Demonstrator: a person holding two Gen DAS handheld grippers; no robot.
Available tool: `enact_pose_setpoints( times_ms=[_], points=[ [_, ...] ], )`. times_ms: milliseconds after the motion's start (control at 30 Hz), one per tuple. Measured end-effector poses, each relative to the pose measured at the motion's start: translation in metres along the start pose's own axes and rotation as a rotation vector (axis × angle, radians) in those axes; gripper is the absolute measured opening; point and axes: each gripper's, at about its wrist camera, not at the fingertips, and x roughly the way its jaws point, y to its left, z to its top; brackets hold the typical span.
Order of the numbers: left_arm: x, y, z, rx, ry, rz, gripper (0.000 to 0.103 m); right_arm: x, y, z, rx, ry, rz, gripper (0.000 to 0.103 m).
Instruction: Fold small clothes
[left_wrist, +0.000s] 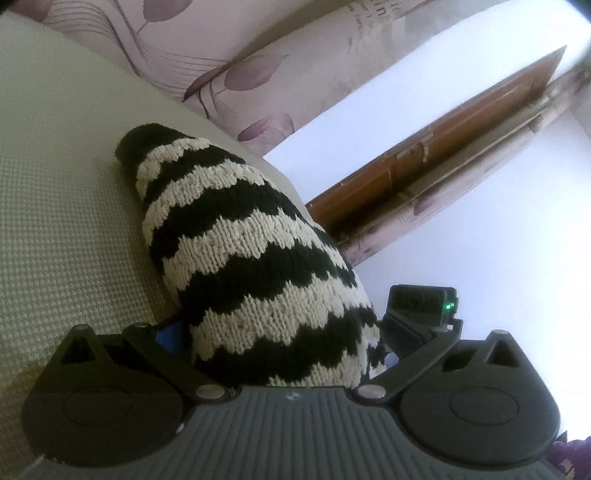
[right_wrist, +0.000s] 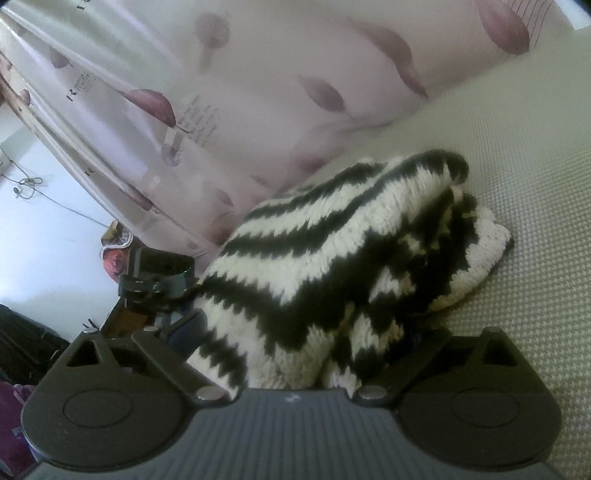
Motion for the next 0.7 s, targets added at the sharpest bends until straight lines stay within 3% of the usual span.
enact_pose_setpoints(
  times_ms=[167, 300, 500, 533, 567, 600, 700],
  points=[
    [0.000, 0.003, 0.005, -0.041, 0.017, -0.009, 0.103, 0.005, 0.010, -0.001, -0.038, 0.030, -0.079, 0.099],
    [0.000, 0.009, 0.008, -0.056, 0.005, -0.020, 0.103, 0.003, 0.008, -0.001, -0.024, 0.031, -0.075, 0.099],
    [0.003, -0.001, 0.002, -0.037, -0.035, 0.071, 0.101, 0.001, 0.006, -0.002, -0.015, 0.031, -0.066, 0.099],
    [0.005, -0.003, 0.002, -0.032, -0.033, 0.093, 0.099, 0.001, 0.006, -0.002, -0.013, 0.031, -0.071, 0.092],
    [0.006, -0.004, 0.001, -0.029, -0.029, 0.102, 0.099, 0.004, 0.005, -0.001, -0.005, 0.033, -0.077, 0.072],
    [0.005, -0.005, 0.001, -0.036, -0.036, 0.101, 0.098, 0.004, 0.002, -0.001, 0.009, 0.033, -0.085, 0.064],
    [0.003, 0.000, 0.000, -0.072, -0.049, 0.150, 0.072, 0.001, -0.007, -0.002, 0.062, 0.009, -0.060, 0.056]
  ],
)
